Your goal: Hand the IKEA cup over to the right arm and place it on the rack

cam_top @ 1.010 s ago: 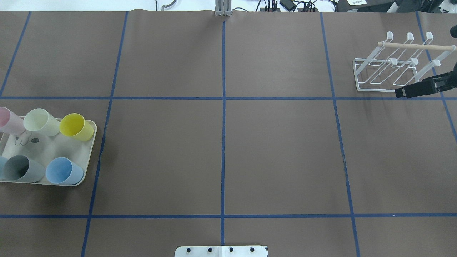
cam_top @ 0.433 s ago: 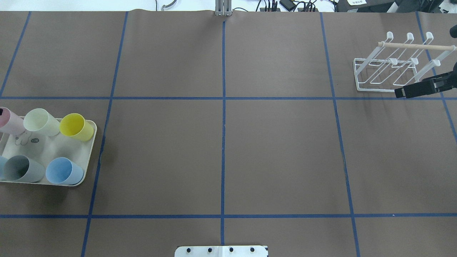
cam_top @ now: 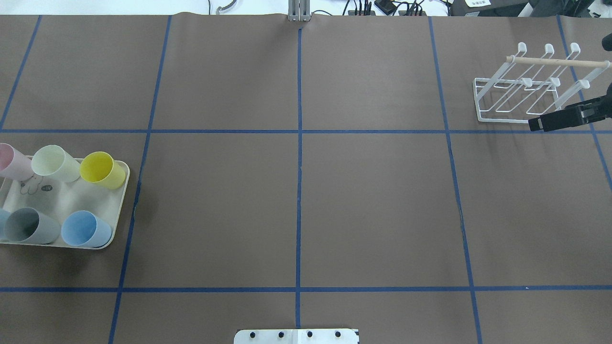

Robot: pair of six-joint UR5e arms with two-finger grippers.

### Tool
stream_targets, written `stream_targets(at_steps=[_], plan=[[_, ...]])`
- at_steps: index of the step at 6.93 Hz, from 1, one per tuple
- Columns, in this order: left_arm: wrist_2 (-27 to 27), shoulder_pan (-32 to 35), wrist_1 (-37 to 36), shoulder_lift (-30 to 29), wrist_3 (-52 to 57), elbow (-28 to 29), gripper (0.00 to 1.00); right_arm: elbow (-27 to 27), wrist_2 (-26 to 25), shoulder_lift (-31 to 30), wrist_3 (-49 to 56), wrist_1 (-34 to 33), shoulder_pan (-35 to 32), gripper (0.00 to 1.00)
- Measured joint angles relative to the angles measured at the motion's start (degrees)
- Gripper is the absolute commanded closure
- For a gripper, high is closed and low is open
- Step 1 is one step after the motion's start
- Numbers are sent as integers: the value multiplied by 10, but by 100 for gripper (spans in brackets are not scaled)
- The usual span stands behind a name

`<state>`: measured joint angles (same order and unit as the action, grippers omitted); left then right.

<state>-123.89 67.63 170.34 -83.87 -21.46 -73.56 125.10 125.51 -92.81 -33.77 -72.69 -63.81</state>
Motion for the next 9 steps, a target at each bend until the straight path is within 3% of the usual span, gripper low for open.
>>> stream_targets(at_steps=[1,2,5,7,9], plan=[[0,-4,4,3,0,0,88,0,0,0,0,0,0,0],[0,-6,5,3,0,0,100,-1,0,0,0,0,0,0],[-4,-7,5,4,0,-3,100,-2,1,3,2,1,0,0],[-38,12,1,0,0,-6,100,-21,4,37,19,11,0,0],[-70,73,-27,-6,1,-25,100,-79,6,88,30,118,13,1]])
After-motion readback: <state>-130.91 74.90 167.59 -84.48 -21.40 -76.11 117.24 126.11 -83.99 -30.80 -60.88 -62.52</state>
